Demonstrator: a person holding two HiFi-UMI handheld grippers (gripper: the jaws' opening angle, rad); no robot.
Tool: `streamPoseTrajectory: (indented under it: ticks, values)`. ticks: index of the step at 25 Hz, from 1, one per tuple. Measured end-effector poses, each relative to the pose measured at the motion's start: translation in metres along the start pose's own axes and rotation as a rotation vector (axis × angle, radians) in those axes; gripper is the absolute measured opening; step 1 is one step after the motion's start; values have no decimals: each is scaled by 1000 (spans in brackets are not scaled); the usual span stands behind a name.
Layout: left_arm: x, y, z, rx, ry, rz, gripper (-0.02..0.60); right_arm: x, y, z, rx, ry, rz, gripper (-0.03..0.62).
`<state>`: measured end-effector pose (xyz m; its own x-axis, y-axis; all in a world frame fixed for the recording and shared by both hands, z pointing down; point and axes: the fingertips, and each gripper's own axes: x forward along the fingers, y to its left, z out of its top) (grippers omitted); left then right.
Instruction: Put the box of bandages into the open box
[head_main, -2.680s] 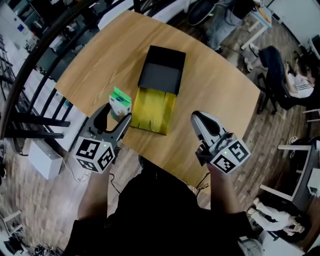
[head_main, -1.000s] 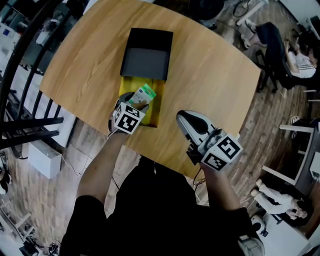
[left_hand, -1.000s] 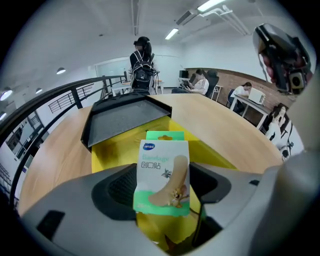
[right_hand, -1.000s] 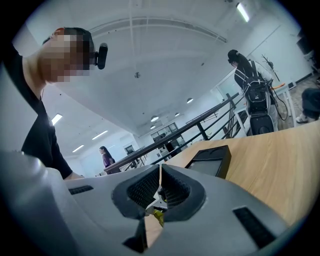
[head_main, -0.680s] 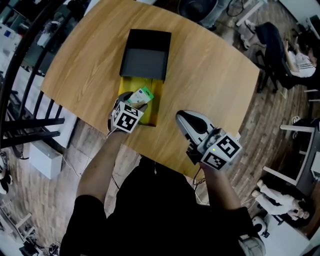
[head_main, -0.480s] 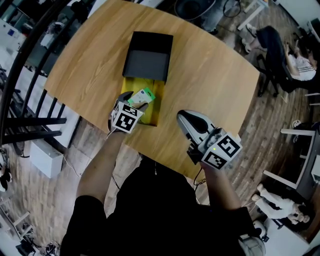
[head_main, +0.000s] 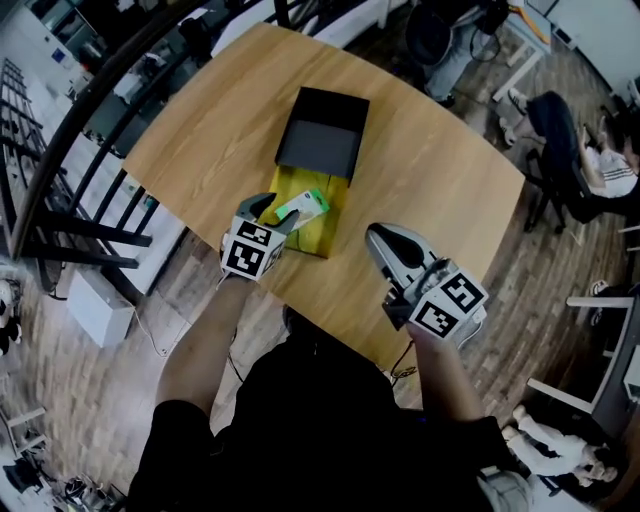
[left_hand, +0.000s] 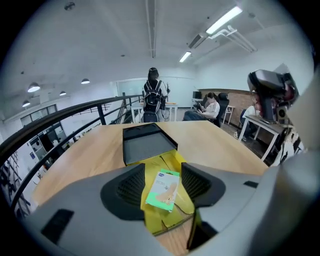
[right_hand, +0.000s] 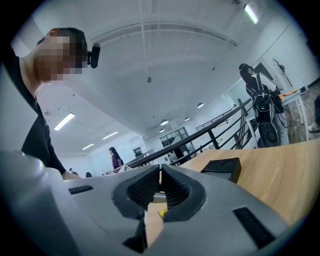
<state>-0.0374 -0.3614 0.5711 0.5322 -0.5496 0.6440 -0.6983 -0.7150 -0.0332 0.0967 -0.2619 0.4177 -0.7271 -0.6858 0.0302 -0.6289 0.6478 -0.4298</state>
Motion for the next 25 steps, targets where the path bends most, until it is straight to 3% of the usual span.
streamPoseTrajectory:
  ticks: [14, 25]
  values:
    - [-83, 8, 28, -68, -151, 115, 175, -4, 24, 34, -71, -51, 75, 38]
    - [-149, 31, 56, -135, -294, 149, 153, 20, 41, 63, -186, -65, 56, 37]
